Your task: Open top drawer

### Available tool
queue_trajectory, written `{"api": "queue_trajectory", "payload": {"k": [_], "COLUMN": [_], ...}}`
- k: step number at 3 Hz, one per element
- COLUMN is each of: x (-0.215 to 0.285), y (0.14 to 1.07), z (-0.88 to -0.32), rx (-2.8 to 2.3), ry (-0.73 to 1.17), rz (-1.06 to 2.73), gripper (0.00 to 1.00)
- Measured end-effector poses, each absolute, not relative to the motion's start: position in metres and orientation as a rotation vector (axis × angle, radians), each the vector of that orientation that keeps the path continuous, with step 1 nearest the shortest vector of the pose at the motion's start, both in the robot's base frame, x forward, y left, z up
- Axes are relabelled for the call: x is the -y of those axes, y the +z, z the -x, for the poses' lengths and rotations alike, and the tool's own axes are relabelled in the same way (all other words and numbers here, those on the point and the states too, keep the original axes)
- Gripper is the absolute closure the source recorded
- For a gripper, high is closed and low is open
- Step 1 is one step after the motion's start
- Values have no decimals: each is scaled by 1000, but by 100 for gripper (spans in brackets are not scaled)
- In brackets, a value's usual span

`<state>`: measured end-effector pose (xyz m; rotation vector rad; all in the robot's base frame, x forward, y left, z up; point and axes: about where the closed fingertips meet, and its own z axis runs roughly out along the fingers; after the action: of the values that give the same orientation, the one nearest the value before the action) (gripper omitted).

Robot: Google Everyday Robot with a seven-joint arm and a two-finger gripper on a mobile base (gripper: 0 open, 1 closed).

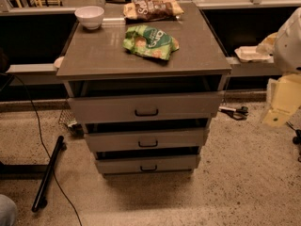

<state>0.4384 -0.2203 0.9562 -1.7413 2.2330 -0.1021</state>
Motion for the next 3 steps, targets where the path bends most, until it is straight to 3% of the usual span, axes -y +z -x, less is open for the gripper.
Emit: {"api": "queue_trajectory", "payload": {"k": [3], "x": [196], "y": [779], "z": [-455], "rx": [-2127], "ry": [230], "rz": [1905], "gripper": [0]}}
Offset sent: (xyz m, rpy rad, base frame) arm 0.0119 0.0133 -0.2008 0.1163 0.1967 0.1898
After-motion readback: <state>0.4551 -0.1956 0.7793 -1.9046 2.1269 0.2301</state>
